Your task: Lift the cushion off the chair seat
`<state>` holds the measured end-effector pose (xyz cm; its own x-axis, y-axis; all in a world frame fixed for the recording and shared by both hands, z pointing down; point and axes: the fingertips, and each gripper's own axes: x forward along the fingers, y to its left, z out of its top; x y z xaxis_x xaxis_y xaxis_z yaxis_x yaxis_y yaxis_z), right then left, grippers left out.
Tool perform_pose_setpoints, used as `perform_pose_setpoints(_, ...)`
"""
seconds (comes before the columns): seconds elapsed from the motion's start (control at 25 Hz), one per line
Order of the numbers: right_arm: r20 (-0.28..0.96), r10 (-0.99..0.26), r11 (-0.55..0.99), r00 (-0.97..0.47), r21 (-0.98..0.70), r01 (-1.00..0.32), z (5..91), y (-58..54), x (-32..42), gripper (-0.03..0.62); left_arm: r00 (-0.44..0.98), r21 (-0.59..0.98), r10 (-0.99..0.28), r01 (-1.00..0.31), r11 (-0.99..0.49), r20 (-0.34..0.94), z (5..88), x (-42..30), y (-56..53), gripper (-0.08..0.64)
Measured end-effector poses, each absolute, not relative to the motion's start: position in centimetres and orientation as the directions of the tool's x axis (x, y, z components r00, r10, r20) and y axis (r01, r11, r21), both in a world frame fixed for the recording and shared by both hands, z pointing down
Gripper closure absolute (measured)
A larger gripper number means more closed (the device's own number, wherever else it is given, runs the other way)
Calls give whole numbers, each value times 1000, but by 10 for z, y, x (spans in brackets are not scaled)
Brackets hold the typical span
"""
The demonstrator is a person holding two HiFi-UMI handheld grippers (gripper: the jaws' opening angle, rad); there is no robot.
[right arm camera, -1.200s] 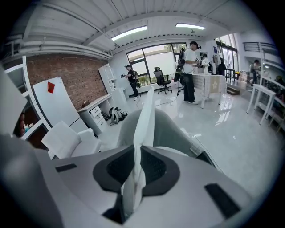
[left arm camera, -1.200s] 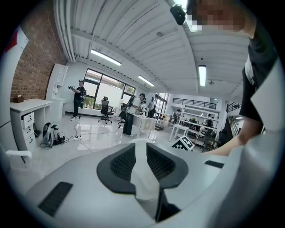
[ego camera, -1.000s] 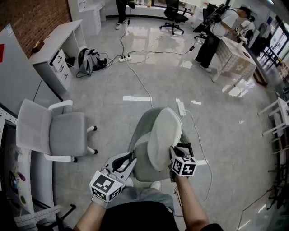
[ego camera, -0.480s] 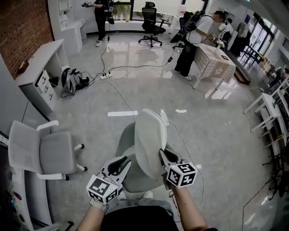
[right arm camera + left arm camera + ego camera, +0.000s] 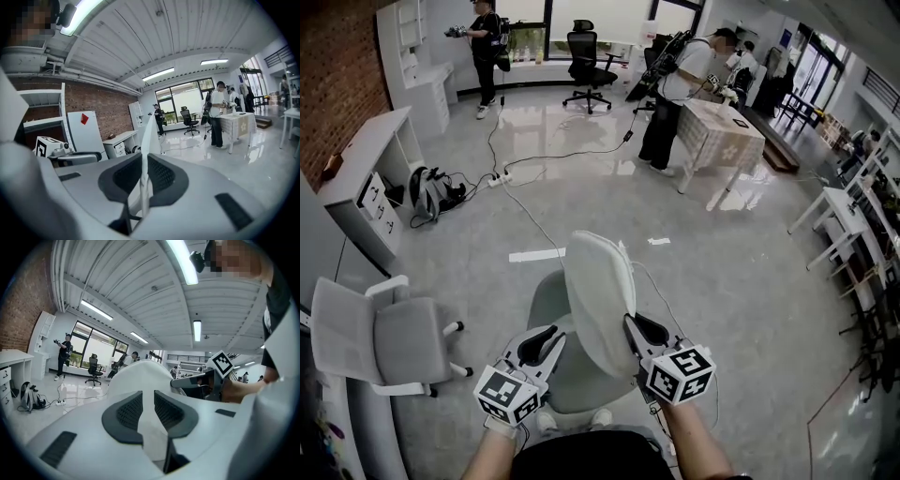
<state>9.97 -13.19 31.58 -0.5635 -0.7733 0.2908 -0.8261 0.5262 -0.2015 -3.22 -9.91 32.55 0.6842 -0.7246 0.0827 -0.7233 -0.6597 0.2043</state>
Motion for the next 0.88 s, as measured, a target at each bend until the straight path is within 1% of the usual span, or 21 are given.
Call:
perform_pose_setpoints(0.36, 241, -789, 527, -565, -206, -825, 301, -119, 110, 552, 708, 189, -703, -702, -687, 74, 319, -20, -97, 488)
perform_pose_setpoints(0.88, 235, -797, 516, -556, -214, -830, 306, -113, 113, 554, 725, 190, -683, -685, -704, 85, 318, -13, -93, 488)
